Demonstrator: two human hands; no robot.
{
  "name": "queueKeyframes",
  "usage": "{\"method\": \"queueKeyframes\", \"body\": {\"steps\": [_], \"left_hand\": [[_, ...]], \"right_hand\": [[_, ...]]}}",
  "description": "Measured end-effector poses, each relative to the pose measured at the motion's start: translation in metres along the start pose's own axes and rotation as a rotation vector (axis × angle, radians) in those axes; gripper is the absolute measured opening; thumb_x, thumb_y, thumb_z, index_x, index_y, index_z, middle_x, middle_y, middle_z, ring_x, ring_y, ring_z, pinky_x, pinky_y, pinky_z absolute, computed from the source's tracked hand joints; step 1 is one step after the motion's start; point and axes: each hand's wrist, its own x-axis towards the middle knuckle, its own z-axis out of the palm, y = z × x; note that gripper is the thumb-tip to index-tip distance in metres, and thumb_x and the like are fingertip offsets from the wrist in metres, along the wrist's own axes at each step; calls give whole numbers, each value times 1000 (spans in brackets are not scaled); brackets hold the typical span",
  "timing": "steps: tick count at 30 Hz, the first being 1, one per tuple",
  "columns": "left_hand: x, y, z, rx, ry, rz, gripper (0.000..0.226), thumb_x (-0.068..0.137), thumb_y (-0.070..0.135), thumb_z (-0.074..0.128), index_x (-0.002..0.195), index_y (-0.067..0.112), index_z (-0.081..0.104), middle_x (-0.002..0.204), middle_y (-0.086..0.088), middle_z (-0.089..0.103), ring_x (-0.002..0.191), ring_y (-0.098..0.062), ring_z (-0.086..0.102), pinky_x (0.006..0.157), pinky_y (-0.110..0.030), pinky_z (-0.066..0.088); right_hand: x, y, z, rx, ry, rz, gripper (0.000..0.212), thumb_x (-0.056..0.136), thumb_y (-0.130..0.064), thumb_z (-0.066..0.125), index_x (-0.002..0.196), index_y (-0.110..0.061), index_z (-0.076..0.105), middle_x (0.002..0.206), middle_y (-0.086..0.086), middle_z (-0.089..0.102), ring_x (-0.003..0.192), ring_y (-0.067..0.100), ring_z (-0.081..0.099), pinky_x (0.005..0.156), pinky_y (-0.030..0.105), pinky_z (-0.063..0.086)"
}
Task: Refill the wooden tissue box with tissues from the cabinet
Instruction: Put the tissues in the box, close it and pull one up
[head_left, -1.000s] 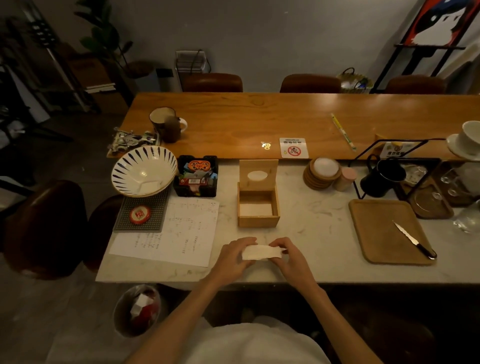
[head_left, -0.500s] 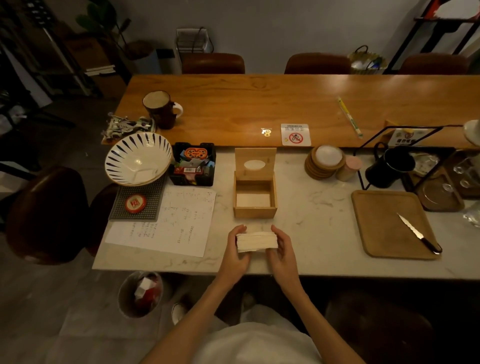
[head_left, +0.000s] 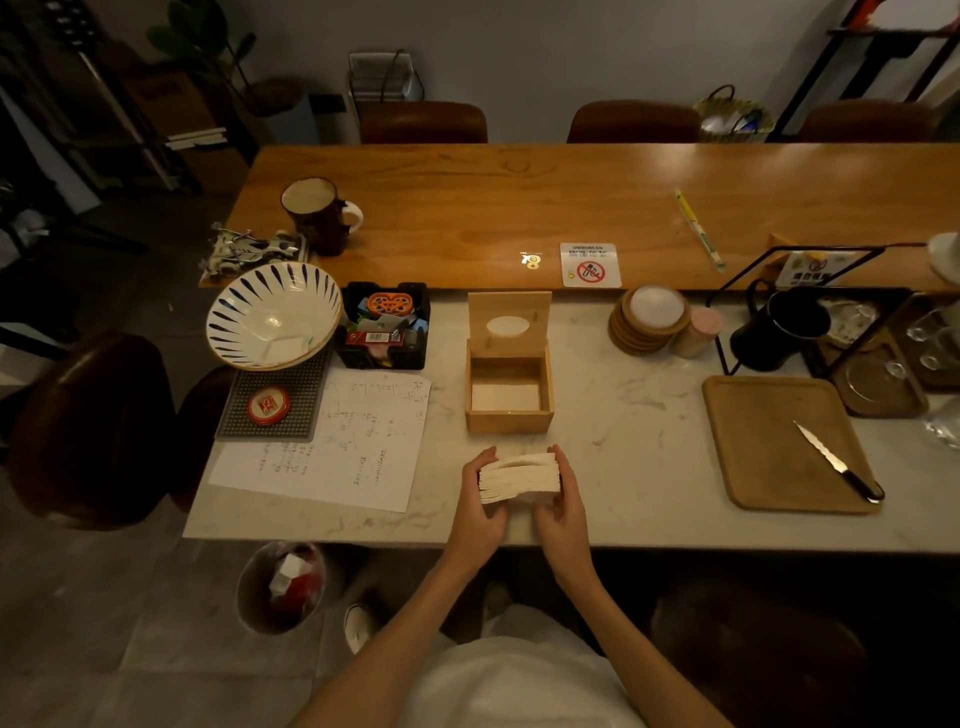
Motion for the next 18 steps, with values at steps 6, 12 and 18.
{"method": "queueKeyframes", "body": {"steps": [6,12,18], "left_hand": [[1,-1,-3,-10,6,-17,54,87,-1,66,130,18,39,129,5,52,124,-6,51,99,-19,48],[4,0,-19,47,-88,-12,42,92,7,64,125,21,41,121,15,53,119,-2,54,96,-16,48],[15,-3,-33,146,-177,-40,33,93,17,63,119,28,45,131,5,57,123,-6,53,99,-21,49]], "right_hand": [[1,-1,-2,-19,68,-65,44,93,-2,58,133,-14,44,128,-11,54,121,5,54,98,21,48],[7,7,-19,-209,-47,-158,36,90,-1,63,120,-16,50,117,-13,55,112,1,55,95,20,49],[24,1,-38,-317,-194,-152,36,88,-14,68,121,-19,55,119,-9,59,112,5,57,93,17,49]]}}
